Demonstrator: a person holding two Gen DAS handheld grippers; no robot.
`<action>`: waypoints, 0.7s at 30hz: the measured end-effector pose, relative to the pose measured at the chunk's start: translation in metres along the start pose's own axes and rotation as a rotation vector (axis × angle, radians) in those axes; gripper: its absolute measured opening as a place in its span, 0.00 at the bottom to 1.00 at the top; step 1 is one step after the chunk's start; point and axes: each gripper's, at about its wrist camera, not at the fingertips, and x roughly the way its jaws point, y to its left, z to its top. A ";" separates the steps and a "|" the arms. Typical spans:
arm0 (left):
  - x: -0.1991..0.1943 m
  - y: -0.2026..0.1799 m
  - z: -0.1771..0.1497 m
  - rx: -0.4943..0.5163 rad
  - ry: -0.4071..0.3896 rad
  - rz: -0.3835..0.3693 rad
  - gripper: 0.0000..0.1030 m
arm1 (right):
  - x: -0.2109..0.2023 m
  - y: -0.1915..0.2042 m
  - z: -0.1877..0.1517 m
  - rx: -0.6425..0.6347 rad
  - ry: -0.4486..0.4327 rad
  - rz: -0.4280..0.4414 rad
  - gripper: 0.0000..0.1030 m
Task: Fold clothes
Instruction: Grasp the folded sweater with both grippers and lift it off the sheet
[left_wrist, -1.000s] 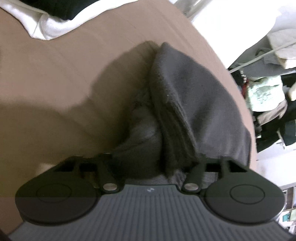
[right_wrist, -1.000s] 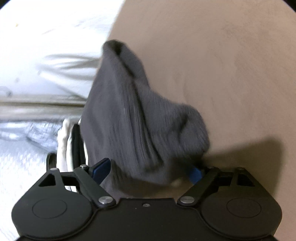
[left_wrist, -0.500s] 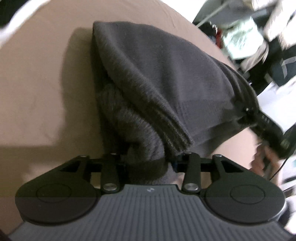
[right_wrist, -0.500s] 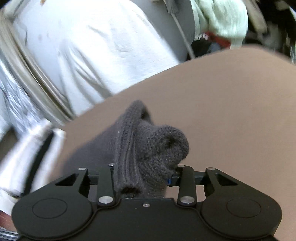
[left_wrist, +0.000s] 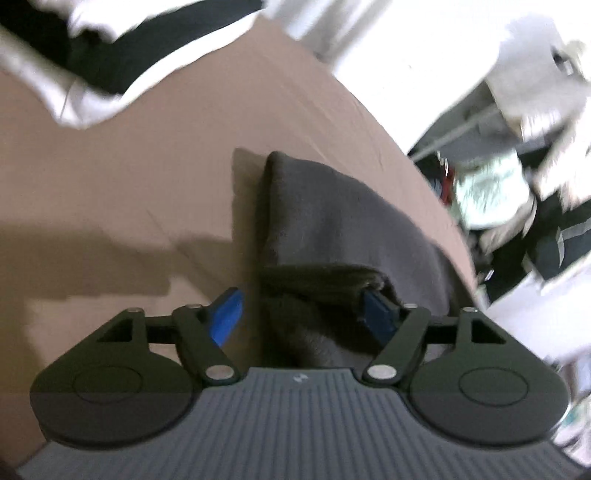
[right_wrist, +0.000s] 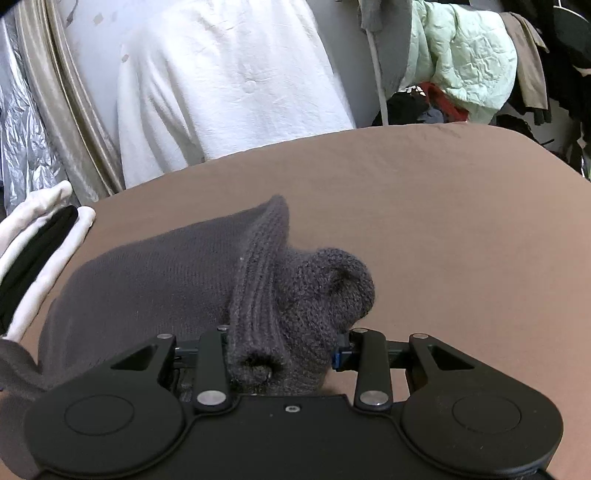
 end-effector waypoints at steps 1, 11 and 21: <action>0.004 0.004 0.001 -0.022 -0.009 -0.006 0.77 | 0.001 -0.002 -0.001 0.012 0.002 0.004 0.38; 0.010 0.019 0.002 -0.118 -0.110 -0.003 0.84 | 0.007 -0.011 -0.011 0.039 0.010 0.032 0.39; 0.104 0.016 -0.014 -0.177 0.174 -0.104 0.63 | 0.007 -0.014 -0.015 0.044 0.001 0.088 0.44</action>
